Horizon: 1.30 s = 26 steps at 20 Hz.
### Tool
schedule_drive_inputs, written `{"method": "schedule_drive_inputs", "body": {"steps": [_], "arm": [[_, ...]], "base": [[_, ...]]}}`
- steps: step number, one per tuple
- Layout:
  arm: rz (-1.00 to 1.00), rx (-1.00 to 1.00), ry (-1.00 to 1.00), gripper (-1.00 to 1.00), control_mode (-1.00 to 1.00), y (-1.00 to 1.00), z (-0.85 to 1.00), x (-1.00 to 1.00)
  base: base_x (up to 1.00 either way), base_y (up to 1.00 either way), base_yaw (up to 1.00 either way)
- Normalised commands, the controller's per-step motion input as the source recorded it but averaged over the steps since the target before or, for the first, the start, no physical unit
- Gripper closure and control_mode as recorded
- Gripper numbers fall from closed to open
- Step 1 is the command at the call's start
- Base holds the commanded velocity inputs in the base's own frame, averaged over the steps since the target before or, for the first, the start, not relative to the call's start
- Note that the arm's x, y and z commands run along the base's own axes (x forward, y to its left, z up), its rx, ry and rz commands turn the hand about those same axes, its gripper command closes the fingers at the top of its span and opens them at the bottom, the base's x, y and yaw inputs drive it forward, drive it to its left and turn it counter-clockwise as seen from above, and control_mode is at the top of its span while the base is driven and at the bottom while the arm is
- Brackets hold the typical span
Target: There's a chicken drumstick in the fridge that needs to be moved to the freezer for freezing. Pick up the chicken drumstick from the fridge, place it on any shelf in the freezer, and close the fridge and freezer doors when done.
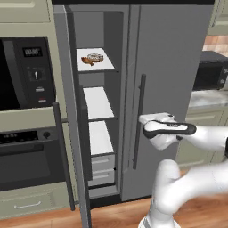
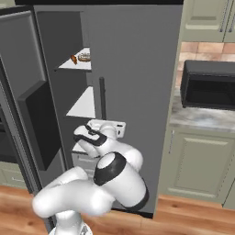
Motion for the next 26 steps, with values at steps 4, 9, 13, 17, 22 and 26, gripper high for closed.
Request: {"method": "schedule_drive_inputs", "body": {"steps": [4,9,13,17,22,26], "arm": [[-0.06,-0.01,-0.01,-1.0,-1.0,-0.01,1.0,-0.6],[-0.06,-0.06,0.12,-1.0,-1.0,-0.07,1.0,-0.37],[-0.03,-0.04,0.19,-1.0,-1.0,-0.13,1.0,-0.45],[0.0,-0.03,0.17,-1.0,-1.0,-0.29,1.0,-0.29],[0.0,0.0,0.07,-1.0,-1.0,-0.43,1.0,-0.41],[0.0,-0.01,0.09,-1.0,-1.0,-0.31,0.8,-0.96]], "base": [[0.0,0.0,0.0],[0.0,0.0,0.0],[0.0,0.0,0.0],[0.0,0.0,0.0],[0.0,0.0,0.0],[0.0,0.0,0.0]]}}
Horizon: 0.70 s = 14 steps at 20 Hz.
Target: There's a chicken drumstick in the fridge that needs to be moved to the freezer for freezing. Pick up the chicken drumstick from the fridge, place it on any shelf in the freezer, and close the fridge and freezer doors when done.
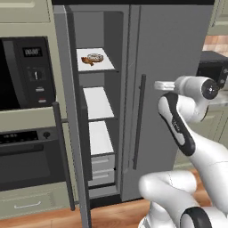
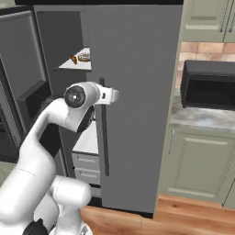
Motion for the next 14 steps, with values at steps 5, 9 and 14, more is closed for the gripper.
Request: {"method": "schedule_drive_inputs", "body": {"steps": [5,9,14], "arm": [[-0.01,0.0,0.08,-1.0,-1.0,0.15,0.07,-1.0],[-0.04,0.0,-0.02,-1.0,-1.0,0.72,-0.14,-1.0],[-0.07,0.0,0.0,-1.0,-1.0,0.92,0.0,-1.0]], "base": [[0.0,0.0,0.0],[0.0,0.0,0.0],[0.0,0.0,0.0]]}}
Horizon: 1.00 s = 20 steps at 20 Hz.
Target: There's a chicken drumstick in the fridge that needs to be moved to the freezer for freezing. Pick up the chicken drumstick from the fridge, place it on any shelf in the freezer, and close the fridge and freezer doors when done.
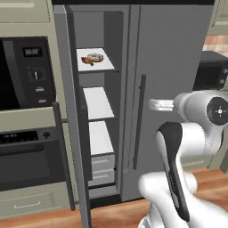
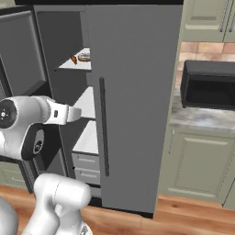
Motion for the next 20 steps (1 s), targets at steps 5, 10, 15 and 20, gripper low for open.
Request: {"method": "schedule_drive_inputs", "body": {"steps": [5,10,15,20], "arm": [[-0.12,0.02,-0.08,-1.0,-1.0,1.0,0.0,-1.0],[-0.08,0.0,-0.12,-1.0,-1.0,1.0,0.0,-0.8],[-0.07,0.0,-0.18,-1.0,-1.0,1.0,-0.19,-0.1],[-0.09,0.0,-0.09,-1.0,-1.0,1.0,-0.73,0.28]], "base": [[0.0,0.0,0.0],[0.0,0.0,0.0],[0.0,0.0,0.0],[0.0,0.0,0.0]]}}
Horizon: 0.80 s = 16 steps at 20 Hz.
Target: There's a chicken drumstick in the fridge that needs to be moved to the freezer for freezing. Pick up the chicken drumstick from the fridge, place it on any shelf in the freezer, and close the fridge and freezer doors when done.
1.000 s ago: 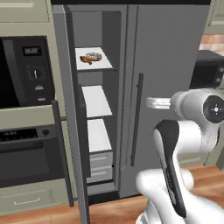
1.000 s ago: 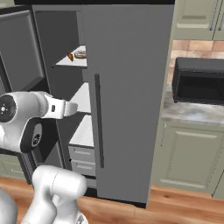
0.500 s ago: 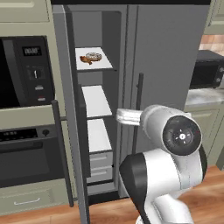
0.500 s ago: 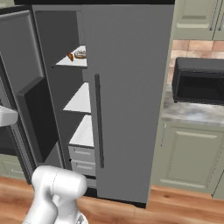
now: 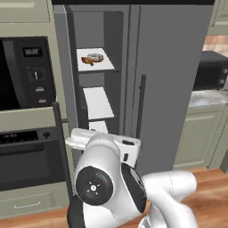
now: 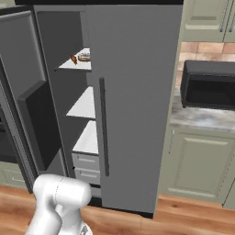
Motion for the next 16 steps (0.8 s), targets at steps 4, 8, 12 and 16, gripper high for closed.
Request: {"method": "schedule_drive_inputs", "body": {"steps": [4,8,12,16], "arm": [[-0.06,0.0,-0.01,-1.0,-1.0,1.0,-0.86,0.63],[-0.1,-0.01,0.0,-1.0,-1.0,1.0,-0.68,0.71],[-0.11,-0.02,0.0,-1.0,-1.0,1.0,-0.64,0.55],[-0.11,-0.03,0.0,-1.0,-1.0,0.74,-0.56,0.53]], "base": [[0.0,0.0,0.0],[0.0,0.0,0.0],[0.0,0.0,0.0],[0.0,0.0,0.0]]}}
